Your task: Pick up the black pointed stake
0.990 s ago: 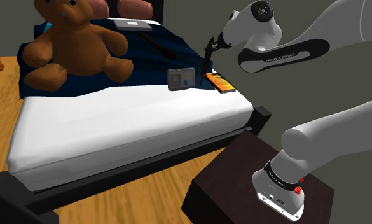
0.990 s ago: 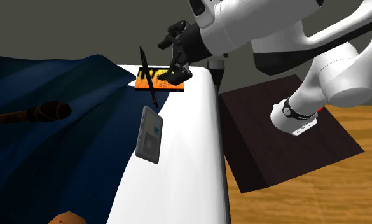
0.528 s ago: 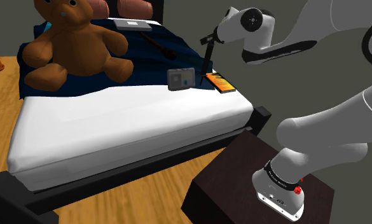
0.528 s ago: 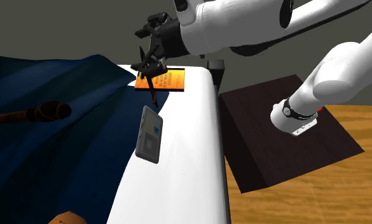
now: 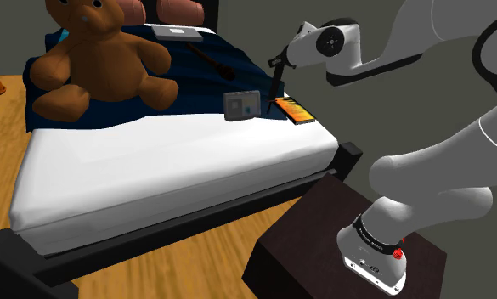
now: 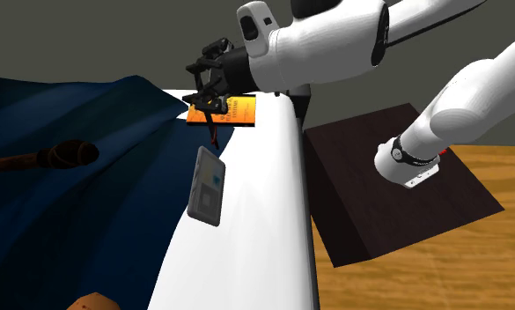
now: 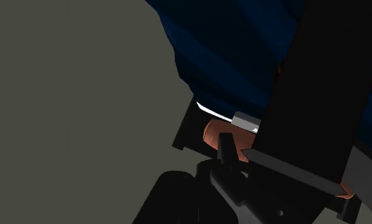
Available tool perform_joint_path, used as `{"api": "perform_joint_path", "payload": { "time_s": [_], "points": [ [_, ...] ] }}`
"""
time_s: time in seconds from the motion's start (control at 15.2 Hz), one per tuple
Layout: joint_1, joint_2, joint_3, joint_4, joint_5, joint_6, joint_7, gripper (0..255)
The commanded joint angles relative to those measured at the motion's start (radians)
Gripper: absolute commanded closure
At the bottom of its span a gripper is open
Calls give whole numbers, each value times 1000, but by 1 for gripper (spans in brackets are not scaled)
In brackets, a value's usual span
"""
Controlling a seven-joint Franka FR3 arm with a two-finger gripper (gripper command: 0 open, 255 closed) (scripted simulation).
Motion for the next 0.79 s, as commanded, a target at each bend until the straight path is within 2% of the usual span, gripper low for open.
{"api": "perform_joint_path", "payload": {
  "time_s": [0.0, 0.53, 0.73],
  "points": [
    [0, 1, 2, 0, -9, -1, 9, 255],
    [-1, 1, 1, 0, -11, 0, 10, 255],
    [9, -24, -19, -7, 119, 17, -116, 255]
  ]
}}
